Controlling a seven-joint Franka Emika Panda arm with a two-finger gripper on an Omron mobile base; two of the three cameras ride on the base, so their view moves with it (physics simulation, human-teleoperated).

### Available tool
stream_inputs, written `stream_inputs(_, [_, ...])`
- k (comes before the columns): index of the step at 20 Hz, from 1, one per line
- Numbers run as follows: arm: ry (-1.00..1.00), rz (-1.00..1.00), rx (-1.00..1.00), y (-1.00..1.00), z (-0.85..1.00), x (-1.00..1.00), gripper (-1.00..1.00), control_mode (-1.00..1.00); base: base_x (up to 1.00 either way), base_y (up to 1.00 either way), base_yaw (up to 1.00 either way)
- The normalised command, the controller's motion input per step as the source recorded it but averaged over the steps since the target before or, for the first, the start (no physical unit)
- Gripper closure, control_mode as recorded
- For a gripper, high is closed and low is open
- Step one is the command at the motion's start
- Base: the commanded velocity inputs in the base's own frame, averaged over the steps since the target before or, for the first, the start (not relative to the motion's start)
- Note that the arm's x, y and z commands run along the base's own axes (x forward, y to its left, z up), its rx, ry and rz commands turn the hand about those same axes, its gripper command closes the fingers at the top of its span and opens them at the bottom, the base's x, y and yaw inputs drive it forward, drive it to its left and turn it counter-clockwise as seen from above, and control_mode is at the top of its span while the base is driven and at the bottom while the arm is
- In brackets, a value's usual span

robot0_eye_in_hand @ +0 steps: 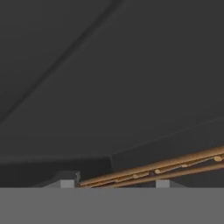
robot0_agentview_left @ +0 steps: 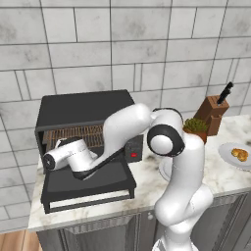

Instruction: Open the toaster oven door. Place the bread on the bottom rack in the toaster oven and place the steak on the top rack.

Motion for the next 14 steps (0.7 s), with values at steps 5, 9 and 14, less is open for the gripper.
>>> stream_inputs(5, [0.31, 0.12, -0.07, -0.19, -0.22, -0.30, 1.00, -1.00, 0.00, 0.00, 0.00])
stream_inputs(9, [0.29, 0.21, -0.09, -0.26, -0.46, -0.86, 1.00, -1.00, 0.00, 0.00, 0.00])
stream_inputs(14, [0.26, 0.22, -0.09, -0.25, -0.47, -1.00, 1.00, -1.00, 0.00, 0.00, 0.00])
